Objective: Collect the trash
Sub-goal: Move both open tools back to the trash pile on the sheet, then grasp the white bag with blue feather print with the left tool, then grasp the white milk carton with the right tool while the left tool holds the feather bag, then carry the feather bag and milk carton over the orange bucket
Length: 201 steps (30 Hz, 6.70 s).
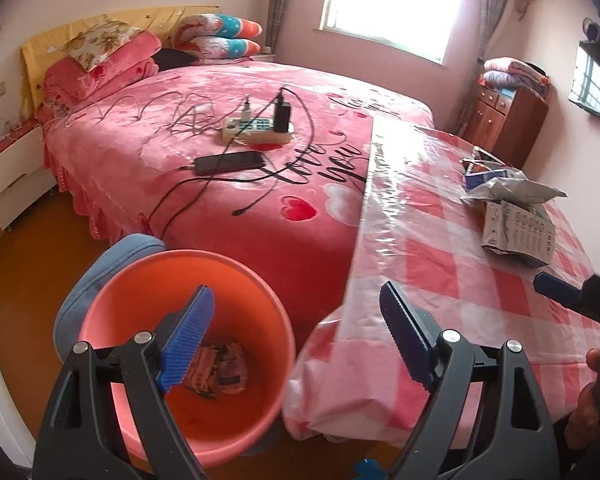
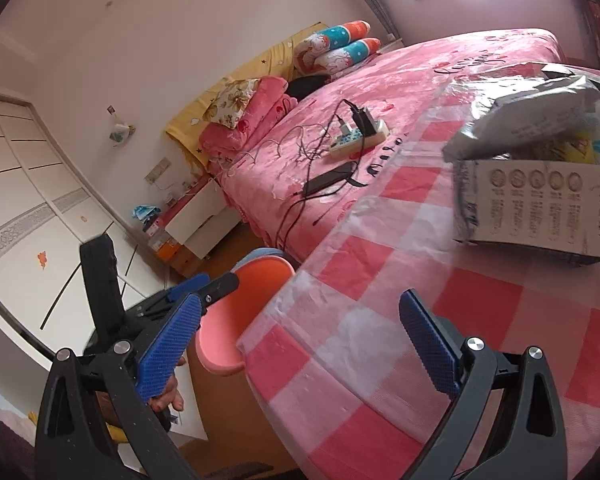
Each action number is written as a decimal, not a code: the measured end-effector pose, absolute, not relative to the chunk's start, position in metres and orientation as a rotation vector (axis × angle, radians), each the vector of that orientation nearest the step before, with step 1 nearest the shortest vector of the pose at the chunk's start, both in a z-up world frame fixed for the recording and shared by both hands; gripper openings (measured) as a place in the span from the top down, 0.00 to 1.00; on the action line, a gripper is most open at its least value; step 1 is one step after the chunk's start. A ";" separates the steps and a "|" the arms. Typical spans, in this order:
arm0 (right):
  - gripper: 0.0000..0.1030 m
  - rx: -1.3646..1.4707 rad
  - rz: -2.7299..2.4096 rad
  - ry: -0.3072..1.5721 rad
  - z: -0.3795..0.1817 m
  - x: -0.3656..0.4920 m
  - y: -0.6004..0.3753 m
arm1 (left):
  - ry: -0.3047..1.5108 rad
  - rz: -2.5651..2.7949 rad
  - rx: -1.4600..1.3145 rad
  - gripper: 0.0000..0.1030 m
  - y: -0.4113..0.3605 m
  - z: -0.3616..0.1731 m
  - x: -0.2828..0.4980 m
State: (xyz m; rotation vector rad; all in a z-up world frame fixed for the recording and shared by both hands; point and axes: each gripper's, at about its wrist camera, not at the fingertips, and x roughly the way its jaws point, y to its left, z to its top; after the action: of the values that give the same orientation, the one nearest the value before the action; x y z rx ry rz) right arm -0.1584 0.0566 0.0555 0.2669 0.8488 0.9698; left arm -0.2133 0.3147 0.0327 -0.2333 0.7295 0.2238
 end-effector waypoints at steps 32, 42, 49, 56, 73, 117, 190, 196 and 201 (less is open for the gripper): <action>0.05 0.607 0.488 0.627 0.052 -0.105 -0.163 | 0.825 -0.253 -0.127 0.17 0.126 0.032 -0.067; 0.05 0.655 0.433 0.622 0.043 -0.101 -0.197 | 0.882 -0.428 -0.124 0.17 0.067 0.020 -0.068; 0.05 0.697 0.379 0.631 0.037 -0.102 -0.220 | 0.893 -0.558 -0.115 0.17 0.023 0.026 -0.083; 0.05 0.673 0.406 0.679 0.034 -0.096 -0.208 | 0.864 -0.438 -0.289 0.17 0.083 0.058 -0.090; 0.05 0.563 0.500 0.801 0.028 -0.079 -0.158 | 0.840 -0.282 -0.934 0.17 0.163 0.042 -0.023; 0.09 0.120 0.282 0.954 0.019 -0.017 -0.098 | 1.130 -0.390 -0.494 0.69 0.170 0.010 -0.107; 0.35 0.112 0.342 0.845 0.044 -0.109 -0.080 | 0.896 -0.160 -0.504 0.76 0.192 0.027 -0.104; 0.35 0.138 0.386 0.856 0.046 -0.112 -0.067 | 0.867 -0.176 -0.529 0.77 0.210 0.031 -0.116; 0.35 0.183 0.436 0.881 0.046 -0.111 -0.055 | 0.842 -0.177 -0.548 0.77 0.226 0.036 -0.123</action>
State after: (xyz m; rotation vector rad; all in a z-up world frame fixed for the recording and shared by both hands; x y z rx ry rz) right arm -0.1108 -0.0554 0.0462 0.1826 0.8813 0.4361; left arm -0.1234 0.2257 0.0361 -0.5477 0.8423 -0.1766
